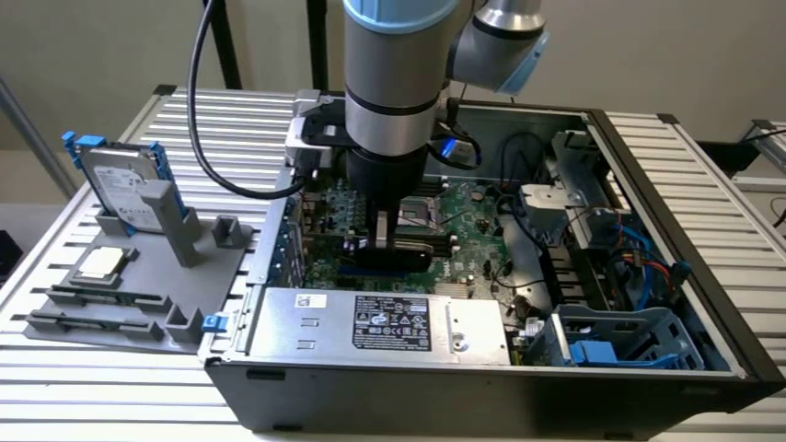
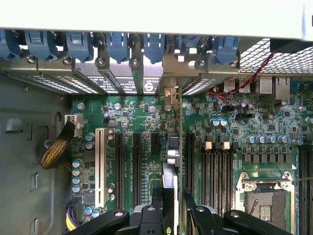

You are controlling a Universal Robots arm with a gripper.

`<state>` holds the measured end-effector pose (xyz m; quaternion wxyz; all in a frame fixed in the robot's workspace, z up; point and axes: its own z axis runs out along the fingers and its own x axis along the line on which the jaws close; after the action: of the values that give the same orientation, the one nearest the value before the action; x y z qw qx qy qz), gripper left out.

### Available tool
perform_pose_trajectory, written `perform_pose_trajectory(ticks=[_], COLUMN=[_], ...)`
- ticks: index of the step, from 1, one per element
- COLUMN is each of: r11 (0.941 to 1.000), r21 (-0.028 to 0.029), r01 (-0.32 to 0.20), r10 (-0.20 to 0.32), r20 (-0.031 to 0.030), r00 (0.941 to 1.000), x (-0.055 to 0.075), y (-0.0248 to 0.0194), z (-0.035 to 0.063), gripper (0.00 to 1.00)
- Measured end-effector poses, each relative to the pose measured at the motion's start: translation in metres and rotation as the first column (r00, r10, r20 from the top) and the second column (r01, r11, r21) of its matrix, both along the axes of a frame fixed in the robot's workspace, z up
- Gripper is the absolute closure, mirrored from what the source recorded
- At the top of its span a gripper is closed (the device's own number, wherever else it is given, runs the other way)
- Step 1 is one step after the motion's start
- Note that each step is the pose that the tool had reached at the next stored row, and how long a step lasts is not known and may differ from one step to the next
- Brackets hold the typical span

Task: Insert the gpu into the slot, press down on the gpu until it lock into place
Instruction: 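Insert the gpu into the slot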

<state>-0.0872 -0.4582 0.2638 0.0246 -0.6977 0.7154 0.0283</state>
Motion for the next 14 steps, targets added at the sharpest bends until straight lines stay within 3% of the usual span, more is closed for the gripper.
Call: perform_pose_trajectory(ticks=[14], r11=[1.0000], r21=[-0.0029], r01=[-0.001], r10=[0.001], r20=[0.0000], r00=[1.0000], x=[-0.0009], y=[0.0004], z=[-0.0018], gripper=[0.74])
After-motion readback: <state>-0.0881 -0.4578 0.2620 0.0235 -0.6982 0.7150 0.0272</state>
